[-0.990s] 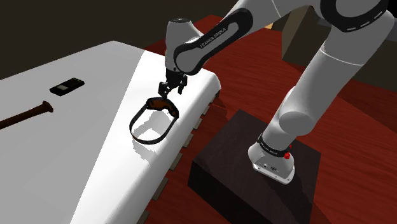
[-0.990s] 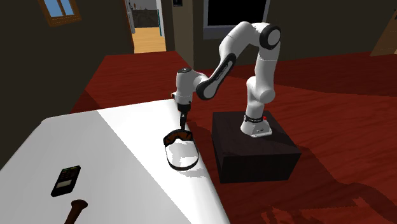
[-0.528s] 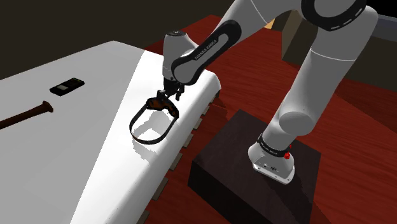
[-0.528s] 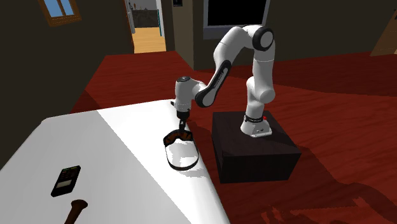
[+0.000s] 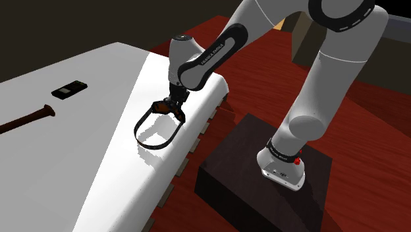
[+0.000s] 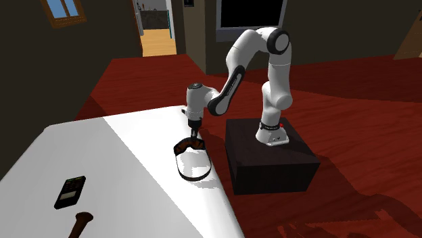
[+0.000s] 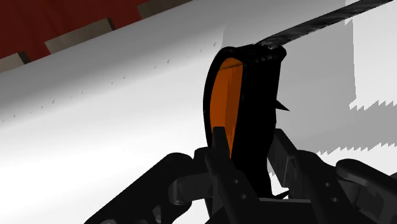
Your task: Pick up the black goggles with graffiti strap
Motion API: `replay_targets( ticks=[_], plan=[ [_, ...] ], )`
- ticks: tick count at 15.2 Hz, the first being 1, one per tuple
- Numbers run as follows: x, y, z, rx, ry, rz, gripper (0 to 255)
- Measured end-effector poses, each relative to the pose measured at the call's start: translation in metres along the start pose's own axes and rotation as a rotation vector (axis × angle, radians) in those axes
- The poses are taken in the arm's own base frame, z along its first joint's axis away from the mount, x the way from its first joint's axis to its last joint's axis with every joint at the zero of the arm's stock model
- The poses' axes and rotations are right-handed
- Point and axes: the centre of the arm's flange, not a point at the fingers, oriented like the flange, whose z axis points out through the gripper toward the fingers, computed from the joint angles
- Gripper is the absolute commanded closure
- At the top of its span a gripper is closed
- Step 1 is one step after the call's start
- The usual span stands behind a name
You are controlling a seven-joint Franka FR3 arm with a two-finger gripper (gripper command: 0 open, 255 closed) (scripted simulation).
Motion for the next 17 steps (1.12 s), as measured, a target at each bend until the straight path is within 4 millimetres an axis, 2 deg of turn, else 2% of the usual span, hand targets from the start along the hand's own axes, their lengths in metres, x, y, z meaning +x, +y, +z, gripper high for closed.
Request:
replay_targets(
  ticks=[5,17],
  plan=[
    [0.000,0.000,-0.002,0.000,-0.001,0.000,255],
    [0.004,-0.001,-0.063,0.000,-0.001,0.000,255]
  ],
)
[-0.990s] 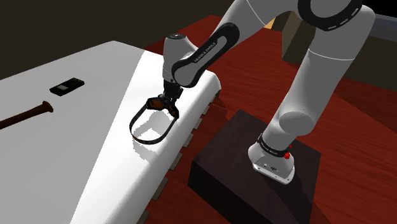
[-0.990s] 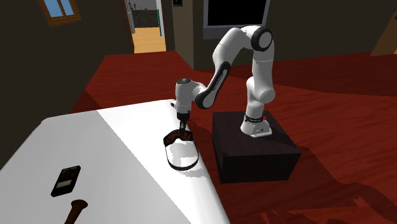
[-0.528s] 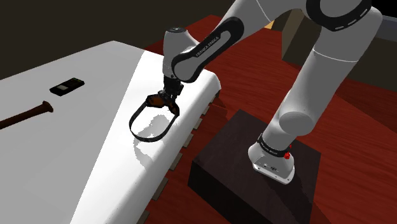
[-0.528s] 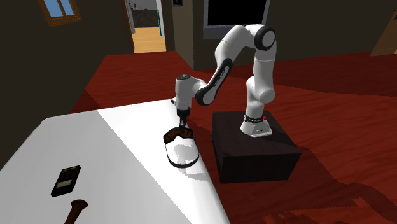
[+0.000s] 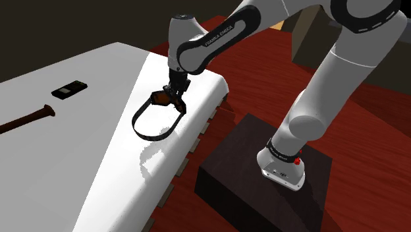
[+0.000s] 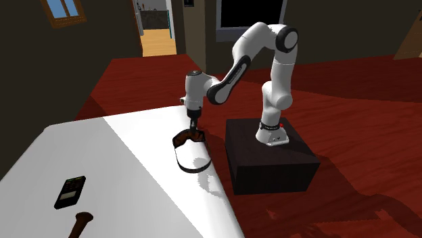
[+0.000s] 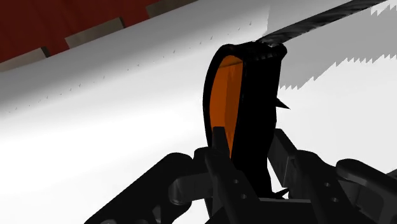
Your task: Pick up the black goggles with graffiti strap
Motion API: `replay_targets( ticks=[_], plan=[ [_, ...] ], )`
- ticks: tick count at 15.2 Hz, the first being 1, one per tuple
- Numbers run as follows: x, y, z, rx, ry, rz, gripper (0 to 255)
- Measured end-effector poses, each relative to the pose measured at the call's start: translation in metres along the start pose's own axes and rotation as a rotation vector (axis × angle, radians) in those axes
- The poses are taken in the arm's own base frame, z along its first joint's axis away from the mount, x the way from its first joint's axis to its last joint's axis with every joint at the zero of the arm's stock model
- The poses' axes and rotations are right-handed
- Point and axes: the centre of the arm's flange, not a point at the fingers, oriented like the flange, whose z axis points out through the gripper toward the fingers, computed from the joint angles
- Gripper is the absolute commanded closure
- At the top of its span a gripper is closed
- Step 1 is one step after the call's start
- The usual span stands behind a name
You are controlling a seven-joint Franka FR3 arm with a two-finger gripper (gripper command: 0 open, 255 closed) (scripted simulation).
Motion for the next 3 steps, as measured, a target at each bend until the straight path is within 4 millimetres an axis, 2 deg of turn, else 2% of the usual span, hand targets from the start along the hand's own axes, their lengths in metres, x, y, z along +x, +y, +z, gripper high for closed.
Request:
replay_targets(
  ticks=[3],
  plan=[
    [-0.0001,-0.0012,-0.0144,0.000,0.000,0.000,255]
  ],
)
